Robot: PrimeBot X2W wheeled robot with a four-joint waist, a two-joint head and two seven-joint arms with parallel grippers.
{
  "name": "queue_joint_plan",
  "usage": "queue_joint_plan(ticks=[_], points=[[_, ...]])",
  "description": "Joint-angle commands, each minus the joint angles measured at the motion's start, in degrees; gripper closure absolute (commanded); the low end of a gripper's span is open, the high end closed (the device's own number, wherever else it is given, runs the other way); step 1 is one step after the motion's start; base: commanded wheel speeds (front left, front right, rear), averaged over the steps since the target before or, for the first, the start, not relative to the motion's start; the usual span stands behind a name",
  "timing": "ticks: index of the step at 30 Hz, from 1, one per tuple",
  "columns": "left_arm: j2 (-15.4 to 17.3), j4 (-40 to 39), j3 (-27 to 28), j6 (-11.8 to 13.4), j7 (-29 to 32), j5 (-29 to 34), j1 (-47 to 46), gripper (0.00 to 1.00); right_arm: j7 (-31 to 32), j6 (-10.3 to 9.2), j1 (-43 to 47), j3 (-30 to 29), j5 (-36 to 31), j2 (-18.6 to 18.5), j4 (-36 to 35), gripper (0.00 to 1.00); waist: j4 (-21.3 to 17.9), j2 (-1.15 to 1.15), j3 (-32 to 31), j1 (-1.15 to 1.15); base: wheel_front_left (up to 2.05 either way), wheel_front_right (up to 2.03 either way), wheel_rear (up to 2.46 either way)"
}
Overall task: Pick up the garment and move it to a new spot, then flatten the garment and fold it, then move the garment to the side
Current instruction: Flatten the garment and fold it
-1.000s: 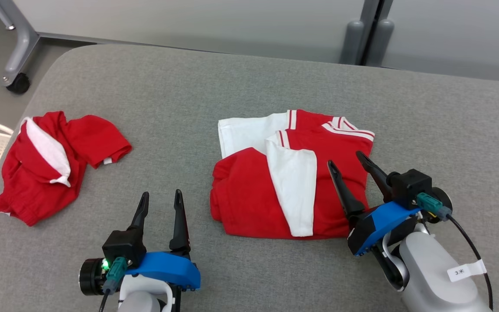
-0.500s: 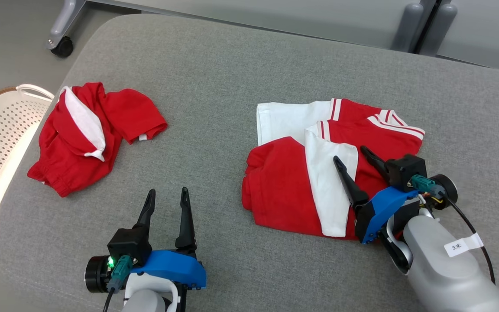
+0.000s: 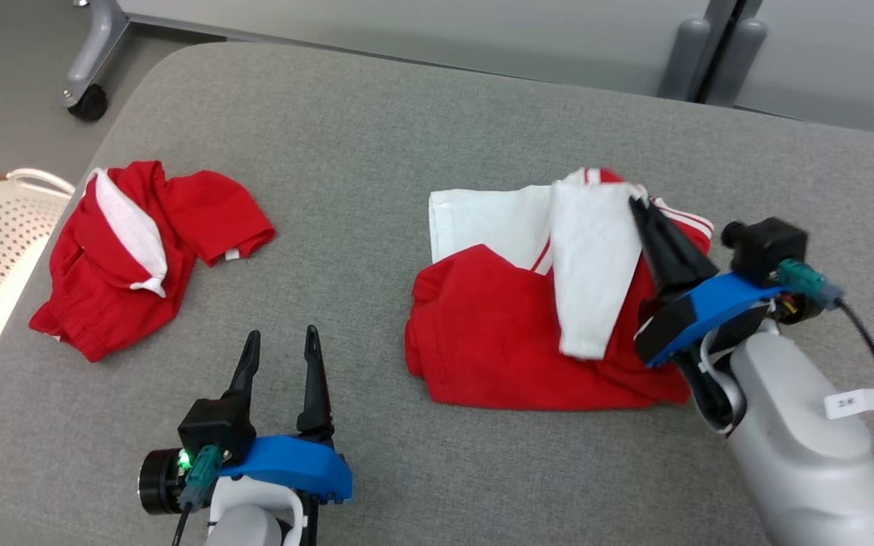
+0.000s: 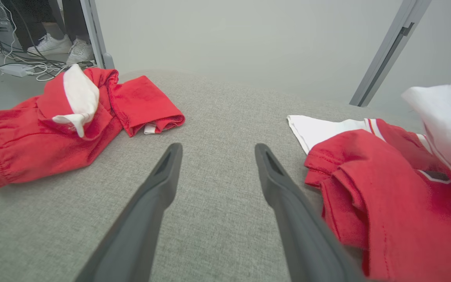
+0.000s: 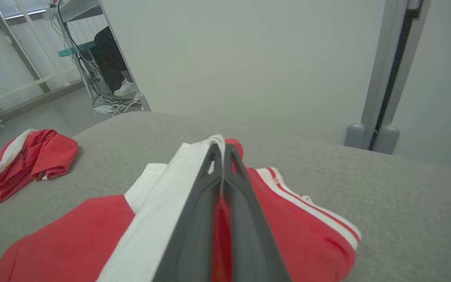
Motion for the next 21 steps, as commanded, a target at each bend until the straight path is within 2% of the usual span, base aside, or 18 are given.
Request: queue_joint_plan(ticks=[1, 4, 11, 17, 21], points=[[-0.01, 0.12, 0.81, -0.11, -0.01, 0.6, 0.68, 0.0, -0.21, 0.01, -1.09, -2.49, 2.14, 0.06, -2.25, 1.0, -1.48, -0.01, -1.35, 0.0, 0.0, 0.0, 0.0], [-0.03, 0.79, 1.88, -0.82, -0.01, 1.4, 1.51, 0.0, -0.21, 0.01, -1.83, -8.17, 8.26, 1.09, -6.19, 1.0, -4.02, -0.01, -3.13, 0.0, 0.0, 0.0, 0.0], [0.0, 2.03, 3.24, -1.97, -0.01, 2.41, 3.02, 0.0, -0.24, 0.01, -5.41, -14.88, 15.43, -1.76, -13.22, 1.0, -10.35, -0.01, -7.54, 0.0, 0.0, 0.0, 0.0], [0.01, 2.41, 3.6, -2.46, -0.01, 2.09, 3.86, 0.0, -0.25, 0.01, -8.06, -15.08, 17.0, -5.03, -11.69, 1.0, -14.84, -0.01, -10.42, 0.0, 0.0, 0.0, 0.0], [0.01, 2.62, 3.64, -2.36, -0.01, 1.62, 4.57, 0.0, -0.24, 0.01, -8.37, -14.67, 16.93, -6.11, -10.13, 1.0, -16.48, -0.01, -11.43, 0.0, 0.0, 0.0, 0.0]])
